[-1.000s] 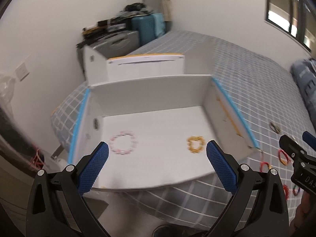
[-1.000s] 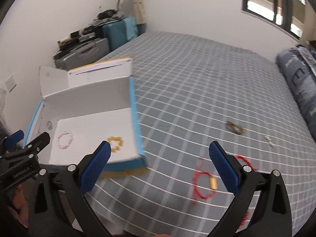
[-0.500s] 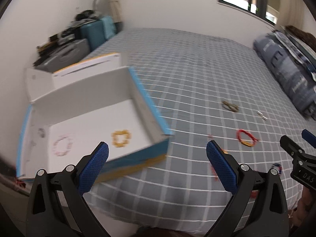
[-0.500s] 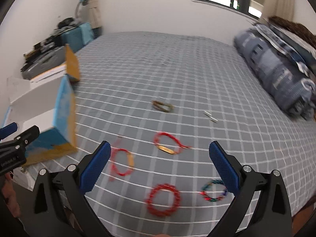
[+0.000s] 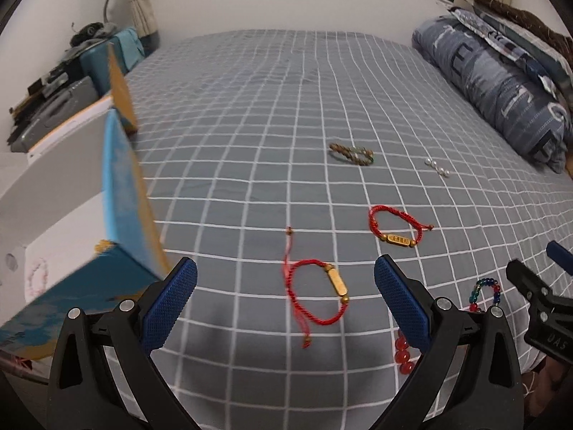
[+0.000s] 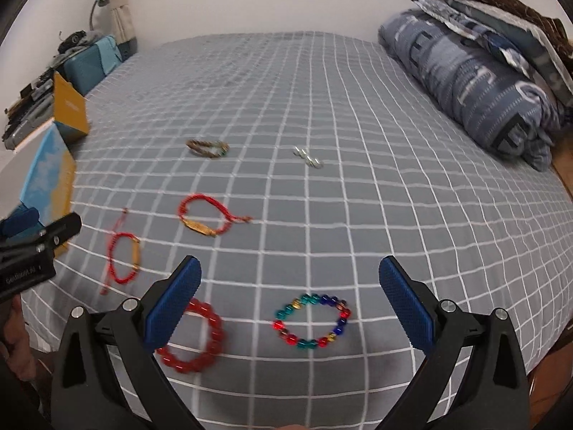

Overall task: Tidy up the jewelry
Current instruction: 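Move both tools back over the remaining bracelets on the bed, then grasp red cord gold-bar bracelet with left tool while right tool grasps multicolour bead bracelet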

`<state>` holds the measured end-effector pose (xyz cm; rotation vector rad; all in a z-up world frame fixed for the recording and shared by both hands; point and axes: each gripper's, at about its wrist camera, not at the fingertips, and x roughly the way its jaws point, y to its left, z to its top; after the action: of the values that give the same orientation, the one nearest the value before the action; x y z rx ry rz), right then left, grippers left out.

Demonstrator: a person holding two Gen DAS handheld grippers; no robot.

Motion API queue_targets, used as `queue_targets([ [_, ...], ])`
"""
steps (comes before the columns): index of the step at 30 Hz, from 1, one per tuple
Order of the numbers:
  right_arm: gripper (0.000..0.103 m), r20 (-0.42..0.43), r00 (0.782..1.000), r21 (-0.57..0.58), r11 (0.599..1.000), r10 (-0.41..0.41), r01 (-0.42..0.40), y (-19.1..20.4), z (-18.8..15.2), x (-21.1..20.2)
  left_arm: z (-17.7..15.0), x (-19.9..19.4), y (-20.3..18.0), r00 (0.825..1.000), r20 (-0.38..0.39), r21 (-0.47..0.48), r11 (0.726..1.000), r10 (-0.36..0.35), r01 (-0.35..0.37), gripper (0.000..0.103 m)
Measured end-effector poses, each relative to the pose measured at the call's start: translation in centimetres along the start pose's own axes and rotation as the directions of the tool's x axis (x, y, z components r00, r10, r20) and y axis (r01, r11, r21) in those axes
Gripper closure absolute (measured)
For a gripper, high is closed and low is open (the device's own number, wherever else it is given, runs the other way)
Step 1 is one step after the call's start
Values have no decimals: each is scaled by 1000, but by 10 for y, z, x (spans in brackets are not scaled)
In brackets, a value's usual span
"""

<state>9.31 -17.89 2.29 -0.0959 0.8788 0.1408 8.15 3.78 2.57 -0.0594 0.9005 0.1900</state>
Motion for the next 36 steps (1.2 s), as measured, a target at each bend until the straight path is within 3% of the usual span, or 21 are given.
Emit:
queue_targets([
  [4,7,-39,999,34,999,-8,9,-16,-15,25,-7,20,-4,999,-14,4,1000,-31,31,6],
  [10,7,-113,994,66,998,13,-6,-28,-35,53,-21,48,-9,999,-47,18,1000,-20,21,6],
  [18,7,-161,987,89,996,28,-14,-33,-46,67,-32,68,-15,997,-76,48,999,-22,26,6],
  [27,12,-194,981,85,996,27,-11,-30,-48,79,-33,82,-5,988,-149,11,999,-50,52,8],
  [32,22,-201,979,85,996,35,-18,-30,-49,80,-33,84,-3,984,-166,4,998,-63,64,24],
  [36,32,-200,979,80,997,38,-22,-28,-49,79,-31,82,-4,983,-171,1,998,-67,68,47],
])
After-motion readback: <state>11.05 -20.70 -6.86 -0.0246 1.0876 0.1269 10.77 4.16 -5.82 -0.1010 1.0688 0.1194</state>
